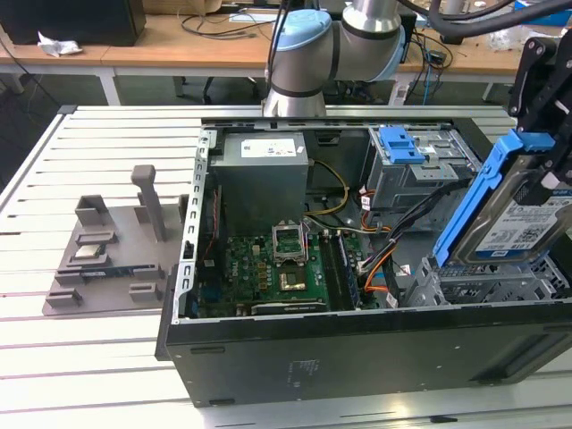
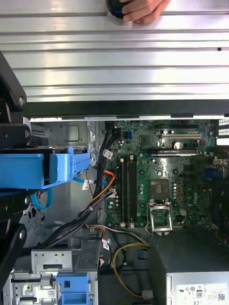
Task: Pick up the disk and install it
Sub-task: 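Pick up the disk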
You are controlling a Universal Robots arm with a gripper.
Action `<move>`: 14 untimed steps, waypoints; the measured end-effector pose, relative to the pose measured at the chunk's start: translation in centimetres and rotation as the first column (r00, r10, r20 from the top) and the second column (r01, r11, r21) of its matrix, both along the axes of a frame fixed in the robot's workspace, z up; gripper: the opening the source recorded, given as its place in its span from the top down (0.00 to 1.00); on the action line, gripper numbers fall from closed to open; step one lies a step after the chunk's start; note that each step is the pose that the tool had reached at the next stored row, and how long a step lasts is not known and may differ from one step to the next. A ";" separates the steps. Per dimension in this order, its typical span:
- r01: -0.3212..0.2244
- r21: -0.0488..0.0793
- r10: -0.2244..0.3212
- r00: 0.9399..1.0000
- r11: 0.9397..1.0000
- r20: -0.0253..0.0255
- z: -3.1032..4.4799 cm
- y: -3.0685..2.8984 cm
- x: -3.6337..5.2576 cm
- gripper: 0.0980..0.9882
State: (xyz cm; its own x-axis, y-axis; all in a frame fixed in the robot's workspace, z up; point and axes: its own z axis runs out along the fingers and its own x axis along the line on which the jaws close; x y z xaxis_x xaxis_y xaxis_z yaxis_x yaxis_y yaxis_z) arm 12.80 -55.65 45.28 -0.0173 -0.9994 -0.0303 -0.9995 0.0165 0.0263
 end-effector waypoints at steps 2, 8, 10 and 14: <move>0.000 0.000 0.000 1.000 1.000 -0.001 -0.28 0.01 0.19 0.70; 0.000 0.000 0.000 1.000 1.000 -0.002 -0.38 0.03 0.44 0.70; 0.000 0.000 0.000 1.000 1.000 -0.002 -0.38 0.03 0.45 0.70; 0.000 0.000 0.000 1.000 1.000 -0.002 -0.38 0.03 0.46 0.70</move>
State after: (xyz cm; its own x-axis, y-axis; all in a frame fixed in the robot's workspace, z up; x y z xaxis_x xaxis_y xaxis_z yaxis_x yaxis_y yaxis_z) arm 13.26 -55.62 44.90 -0.0174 -0.9994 -0.0303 -0.9995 0.0165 0.0282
